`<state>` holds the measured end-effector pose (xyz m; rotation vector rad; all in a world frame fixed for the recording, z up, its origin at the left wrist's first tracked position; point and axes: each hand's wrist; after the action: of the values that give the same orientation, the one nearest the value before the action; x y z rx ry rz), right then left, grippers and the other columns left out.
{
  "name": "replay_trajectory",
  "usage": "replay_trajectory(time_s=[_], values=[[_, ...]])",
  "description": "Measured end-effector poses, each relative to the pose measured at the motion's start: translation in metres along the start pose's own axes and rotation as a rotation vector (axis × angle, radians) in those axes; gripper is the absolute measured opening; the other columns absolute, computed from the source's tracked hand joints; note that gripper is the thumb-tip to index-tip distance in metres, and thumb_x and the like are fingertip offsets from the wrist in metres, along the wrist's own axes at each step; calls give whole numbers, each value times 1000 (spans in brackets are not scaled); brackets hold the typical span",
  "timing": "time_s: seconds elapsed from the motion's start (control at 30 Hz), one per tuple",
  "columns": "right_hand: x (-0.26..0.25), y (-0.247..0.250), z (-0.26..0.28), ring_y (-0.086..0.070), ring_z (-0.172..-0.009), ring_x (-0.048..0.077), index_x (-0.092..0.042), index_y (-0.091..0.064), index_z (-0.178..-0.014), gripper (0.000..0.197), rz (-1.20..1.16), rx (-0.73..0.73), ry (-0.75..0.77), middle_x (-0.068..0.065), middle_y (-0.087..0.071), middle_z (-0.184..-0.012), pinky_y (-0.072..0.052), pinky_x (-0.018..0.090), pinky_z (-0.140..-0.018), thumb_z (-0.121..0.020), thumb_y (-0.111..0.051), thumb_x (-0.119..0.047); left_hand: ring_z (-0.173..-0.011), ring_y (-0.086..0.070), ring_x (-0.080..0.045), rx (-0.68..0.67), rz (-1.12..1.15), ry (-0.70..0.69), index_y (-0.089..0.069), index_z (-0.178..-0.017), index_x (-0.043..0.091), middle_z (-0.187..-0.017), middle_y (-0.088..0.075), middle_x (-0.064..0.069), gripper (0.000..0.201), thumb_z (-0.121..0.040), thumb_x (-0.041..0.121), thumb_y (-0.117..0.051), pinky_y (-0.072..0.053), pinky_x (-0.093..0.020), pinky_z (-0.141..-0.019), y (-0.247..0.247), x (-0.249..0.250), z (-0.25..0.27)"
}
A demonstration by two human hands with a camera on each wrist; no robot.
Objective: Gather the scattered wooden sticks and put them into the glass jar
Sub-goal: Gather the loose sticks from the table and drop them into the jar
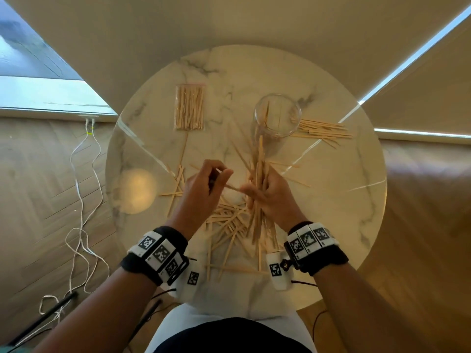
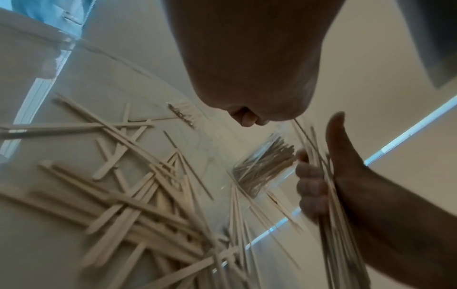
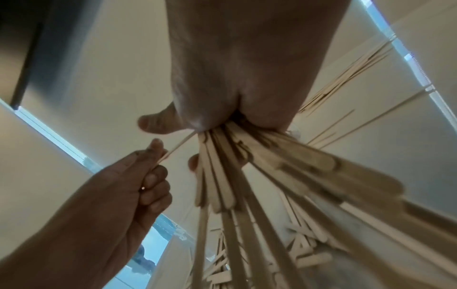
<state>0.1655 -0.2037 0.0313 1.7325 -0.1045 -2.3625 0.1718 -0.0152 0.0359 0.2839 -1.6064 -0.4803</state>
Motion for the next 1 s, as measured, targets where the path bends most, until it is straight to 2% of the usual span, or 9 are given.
replay_trajectory(time_s=[0.13, 0.27, 0.3, 0.4, 0.53, 0.67, 0.8, 0.9, 1.0], values=[[-5, 1, 0, -60, -51, 13, -22, -54, -99, 41, 76, -192, -97, -3, -60, -77, -54, 35, -53, -79, -85, -40, -71, -52, -26, 139, 64, -84, -45, -121, 7, -87, -53, -20, 40, -106, 45, -47, -49, -40, -63, -10, 5, -21], [-12, 0, -1, -56, -45, 9, -14, -54, -102, 36, 317, -367, -90, -3, -60, -65, -52, 31, -51, -94, -67, -46, -126, -52, -24, 286, 185, 27, -27, -150, 7, -141, -38, -20, 56, -109, 45, -34, -48, -14, -98, -19, 14, -41], [-15, 0, -1, -56, -44, 9, -16, -53, -99, 33, 353, -401, -89, -3, -61, -63, -52, 30, -50, -96, -64, -46, -129, -53, -22, 305, 235, 40, -32, -150, 6, -144, -41, -15, 54, -109, 41, -35, -49, -19, -101, -18, 17, -47], [-24, 1, -4, -60, -45, 15, -23, -51, -88, 29, 385, -490, -84, 6, -65, -59, -52, 25, -51, -98, -60, -49, -111, -67, -17, 228, 271, 0, -64, -122, 10, -118, -70, -3, 44, -110, 38, -33, -56, -46, -99, -15, 24, -57], [-35, 4, -14, -68, -50, 21, -15, -55, -85, 31, 419, -553, -79, 13, -72, -64, -60, 32, -66, -102, -57, -42, -100, -72, -16, 6, 194, 29, -74, -105, 18, -101, -78, 2, 48, -112, 39, -31, -57, -44, -95, -12, 27, -57], [-34, -1, -18, -71, -54, 24, -12, -58, -84, 21, 385, -455, -116, 6, -69, -61, -63, 39, -67, -99, -58, -27, -103, -71, -6, -105, 202, 58, -76, -106, 24, -106, -79, 7, 58, -110, 46, -23, -54, -33, -97, -2, 27, -62], [-42, -15, -19, -48, -42, 15, -11, -53, -86, 17, 100, -317, -160, 2, -53, -58, -44, 31, -44, -99, -61, -19, -119, -64, -3, -196, 114, -55, -70, -129, 21, -131, -71, 5, 79, -103, 71, -14, -44, -13, -101, 6, 33, -58], [-53, -19, -17, -34, -41, 11, -18, -48, -75, 28, -282, -121, -205, -4, -42, -54, -31, 24, -39, -98, -63, -13, -142, -50, -9, 15, 274, -160, -51, -146, 6, -151, -55, -4, 89, -100, 74, -15, -39, -29, -118, 10, 31, -52], [-69, -12, -18, -26, -38, 10, -23, -43, -64, 39, -703, 111, -143, -5, -33, -50, -26, 23, -37, -97, -63, -15, -141, -51, -22, 126, 408, -93, -50, -144, 2, -147, -57, -10, 91, -100, 75, -15, -39, -46, -120, 9, 19, -23]])
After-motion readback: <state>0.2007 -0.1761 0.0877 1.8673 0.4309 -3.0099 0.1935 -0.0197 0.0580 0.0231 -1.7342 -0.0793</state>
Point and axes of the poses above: each hand's wrist, its own z-axis away from the middle knuckle, its own y-axis out of the back of the hand, x = y × z
